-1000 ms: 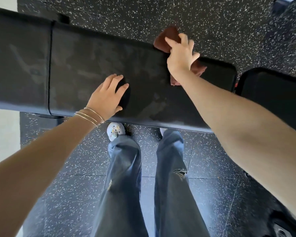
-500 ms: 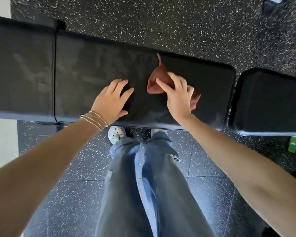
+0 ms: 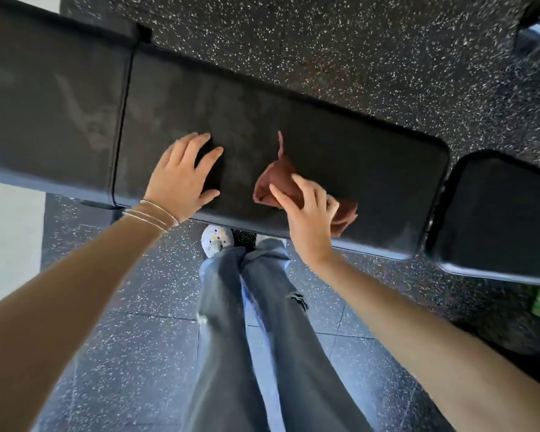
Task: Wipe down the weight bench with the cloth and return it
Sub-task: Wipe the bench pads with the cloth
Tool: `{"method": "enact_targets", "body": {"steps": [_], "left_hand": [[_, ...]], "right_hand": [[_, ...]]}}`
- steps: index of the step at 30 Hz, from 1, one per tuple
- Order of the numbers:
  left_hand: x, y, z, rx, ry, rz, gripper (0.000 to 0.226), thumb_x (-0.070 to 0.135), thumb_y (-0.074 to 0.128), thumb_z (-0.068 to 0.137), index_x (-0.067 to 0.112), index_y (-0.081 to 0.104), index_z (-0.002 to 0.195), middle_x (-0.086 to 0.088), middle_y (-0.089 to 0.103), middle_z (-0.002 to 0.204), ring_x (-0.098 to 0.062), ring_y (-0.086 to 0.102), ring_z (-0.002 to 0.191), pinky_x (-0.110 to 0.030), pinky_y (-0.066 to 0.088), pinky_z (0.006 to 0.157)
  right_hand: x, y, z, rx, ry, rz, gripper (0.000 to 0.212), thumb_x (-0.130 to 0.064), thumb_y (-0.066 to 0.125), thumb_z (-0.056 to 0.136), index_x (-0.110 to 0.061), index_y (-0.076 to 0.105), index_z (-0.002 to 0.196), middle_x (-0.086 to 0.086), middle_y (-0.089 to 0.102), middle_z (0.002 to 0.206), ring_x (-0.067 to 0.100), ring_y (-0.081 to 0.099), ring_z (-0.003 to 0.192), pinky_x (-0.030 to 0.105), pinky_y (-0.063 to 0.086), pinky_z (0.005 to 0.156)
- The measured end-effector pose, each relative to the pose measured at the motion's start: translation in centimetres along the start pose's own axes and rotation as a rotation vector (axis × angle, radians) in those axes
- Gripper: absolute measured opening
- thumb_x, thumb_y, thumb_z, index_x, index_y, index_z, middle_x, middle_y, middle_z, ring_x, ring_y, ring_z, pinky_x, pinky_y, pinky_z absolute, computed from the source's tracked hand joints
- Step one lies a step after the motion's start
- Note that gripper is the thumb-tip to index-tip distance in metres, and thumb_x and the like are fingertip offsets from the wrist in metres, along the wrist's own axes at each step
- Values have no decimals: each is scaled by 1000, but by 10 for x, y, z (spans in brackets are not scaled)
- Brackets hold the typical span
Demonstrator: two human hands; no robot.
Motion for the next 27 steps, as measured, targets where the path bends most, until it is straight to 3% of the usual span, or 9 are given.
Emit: {"method": "enact_targets", "body": {"steps": [5, 9, 13, 17, 23, 27], "left_hand": [[-26, -6, -11, 29, -133, 14, 76, 19, 78, 70, 4, 42, 136, -25, 33, 145, -43, 30, 134, -52, 29, 110], [-48, -7, -21, 22, -172, 32, 78, 19, 77, 71, 3, 41, 137, -27, 30, 146, -43, 27, 136, -51, 25, 113], [-61, -4, -21, 2, -132, 20, 78, 22, 78, 69, 1, 42, 135, -30, 34, 142, -45, 30, 133, -53, 29, 110], [-68, -6, -20, 0, -82, -18, 78, 24, 79, 67, 3, 45, 133, -27, 39, 139, -44, 36, 129, -53, 35, 104], [-96, -18, -26, -51, 41, 15, 76, 22, 78, 69, 3, 44, 134, -24, 41, 139, -41, 37, 129, -50, 37, 103], [-134, -32, -28, -78, 65, 40, 76, 21, 79, 68, 3, 46, 133, -24, 42, 137, -42, 39, 128, -50, 38, 101]], "right_hand": [[3, -4, 41, 14, -26, 25, 56, -3, 63, 77, -40, 60, 119, 1, 53, 132, 28, 51, 114, 44, 36, 83], [-2, -15, 129, 2, 96, -1, 47, -16, 52, 91, -47, 50, 127, -6, 39, 143, 21, 37, 126, 41, 29, 93], [-10, -14, 191, -46, 227, 19, 42, -19, 46, 96, -48, 50, 126, -6, 37, 143, 20, 36, 126, 42, 27, 93], [-29, -11, 152, 32, 200, -60, 51, -11, 50, 91, -46, 48, 128, -4, 36, 145, 22, 35, 127, 44, 29, 91], [-83, 14, 38, 10, -83, 1, 64, 8, 62, 67, -34, 65, 116, 6, 55, 131, 29, 51, 114, 45, 34, 84], [-92, 8, 63, 1, -32, 44, 58, 6, 59, 73, -36, 67, 112, 4, 57, 129, 28, 52, 112, 44, 33, 84]]}}
Point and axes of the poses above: each hand's wrist, its own z-axis towards the middle knuckle, its own y-axis out of the palm, x = y × z, the point moved 5 cm from there along z, towards the middle knuckle
